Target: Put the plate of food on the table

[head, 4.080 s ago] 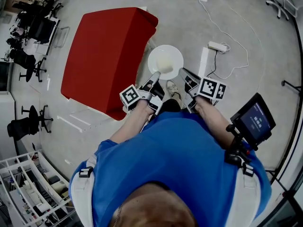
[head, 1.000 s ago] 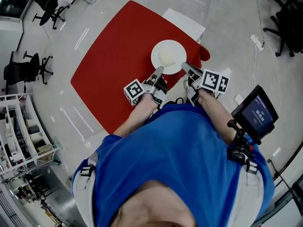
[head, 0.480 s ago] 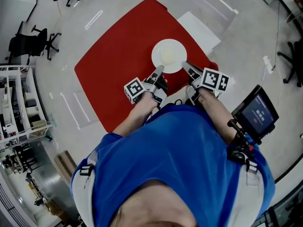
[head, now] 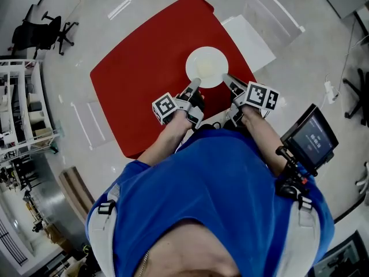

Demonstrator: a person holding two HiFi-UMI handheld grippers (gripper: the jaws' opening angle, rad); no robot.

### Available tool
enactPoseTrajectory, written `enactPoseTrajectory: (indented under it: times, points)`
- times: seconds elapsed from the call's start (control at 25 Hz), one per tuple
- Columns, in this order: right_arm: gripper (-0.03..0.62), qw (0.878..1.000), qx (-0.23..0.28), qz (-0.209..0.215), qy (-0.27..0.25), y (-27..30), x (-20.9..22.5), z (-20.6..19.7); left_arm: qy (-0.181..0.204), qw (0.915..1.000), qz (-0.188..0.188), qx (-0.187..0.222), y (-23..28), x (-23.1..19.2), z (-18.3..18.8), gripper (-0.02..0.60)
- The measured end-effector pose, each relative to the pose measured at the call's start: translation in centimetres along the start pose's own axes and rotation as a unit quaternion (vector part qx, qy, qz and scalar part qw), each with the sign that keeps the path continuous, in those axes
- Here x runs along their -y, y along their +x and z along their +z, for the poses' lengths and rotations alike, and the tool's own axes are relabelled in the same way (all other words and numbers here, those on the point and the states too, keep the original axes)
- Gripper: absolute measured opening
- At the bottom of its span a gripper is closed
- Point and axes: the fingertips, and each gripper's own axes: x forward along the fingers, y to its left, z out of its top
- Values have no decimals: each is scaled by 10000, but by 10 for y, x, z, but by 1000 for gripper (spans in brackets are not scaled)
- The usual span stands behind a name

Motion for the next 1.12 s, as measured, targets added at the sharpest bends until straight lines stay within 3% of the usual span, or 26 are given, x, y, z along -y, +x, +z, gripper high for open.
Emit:
enactPoseTrajectory:
  times: [0.24,0.44,0.68,0.92,1.12]
  points:
    - [31,9997,-228,-61,14,1,-1,-11,-149,9997,60,187,-12,-2,-4,17]
    - [31,9989,-440,-140,67,44,26,20,-214,9990,250,293,30,-23,28,17]
    - [31,9979,-603,-219,38,41,26,14,-292,9983,327,385,24,-22,22,16]
    - [31,9965,-789,-268,68,89,66,38,-361,9970,463,504,68,-58,53,17]
    - [31,9956,-875,-331,77,90,66,37,-432,9962,533,540,67,-59,52,17]
